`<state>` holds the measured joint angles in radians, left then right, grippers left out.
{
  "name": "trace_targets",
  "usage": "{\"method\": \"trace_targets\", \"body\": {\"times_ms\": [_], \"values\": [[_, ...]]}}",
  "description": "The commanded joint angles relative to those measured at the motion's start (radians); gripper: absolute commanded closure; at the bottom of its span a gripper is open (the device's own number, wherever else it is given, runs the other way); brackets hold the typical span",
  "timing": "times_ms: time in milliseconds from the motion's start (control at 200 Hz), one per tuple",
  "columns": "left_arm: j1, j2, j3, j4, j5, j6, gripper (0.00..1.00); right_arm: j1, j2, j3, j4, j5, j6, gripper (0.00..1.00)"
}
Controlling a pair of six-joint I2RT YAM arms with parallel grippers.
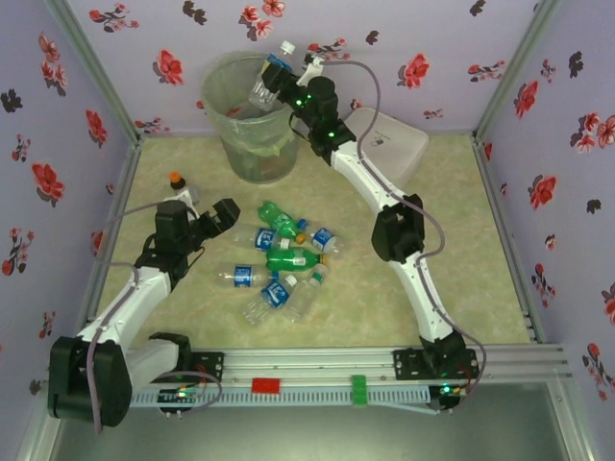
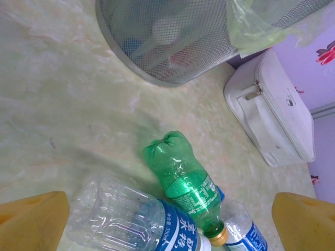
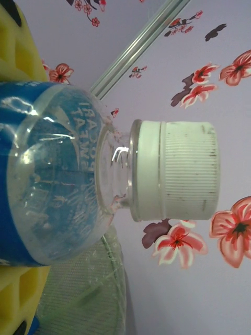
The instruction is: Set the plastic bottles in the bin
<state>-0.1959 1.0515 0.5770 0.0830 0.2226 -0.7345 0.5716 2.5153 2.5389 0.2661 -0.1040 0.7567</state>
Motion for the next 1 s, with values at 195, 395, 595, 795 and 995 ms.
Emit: {"method": "trace_targets", "body": {"times_ms": [195, 395, 595, 795, 995], "values": [[0.004, -0.037, -0.007, -0.043, 0.021, 0.007, 0.00, 0.014, 0.044, 0.078, 0.041, 0.074, -0.068, 0.31], [0.004, -0.046, 0.008, -0.068, 0.019, 0.017, 0.00, 0.014, 0.024, 0.080, 0.022, 0.070, -0.090, 0.06], [0.004, -0.033, 0.030, -0.087, 0.020, 0.028, 0.00, 0.014, -0.064, 0.057, -0.037, 0.042, -0.141, 0.03], [0.003, -0.027, 0.043, -0.137, 0.020, 0.052, 0.00, 0.014, -0.279, -0.195, -0.032, 0.013, -0.189, 0.00], [-0.007, -0.034, 0.057, -0.183, 0.020, 0.032, 0.00, 0.014, -0.534, -0.603, 0.026, 0.017, -0.231, 0.00]]}}
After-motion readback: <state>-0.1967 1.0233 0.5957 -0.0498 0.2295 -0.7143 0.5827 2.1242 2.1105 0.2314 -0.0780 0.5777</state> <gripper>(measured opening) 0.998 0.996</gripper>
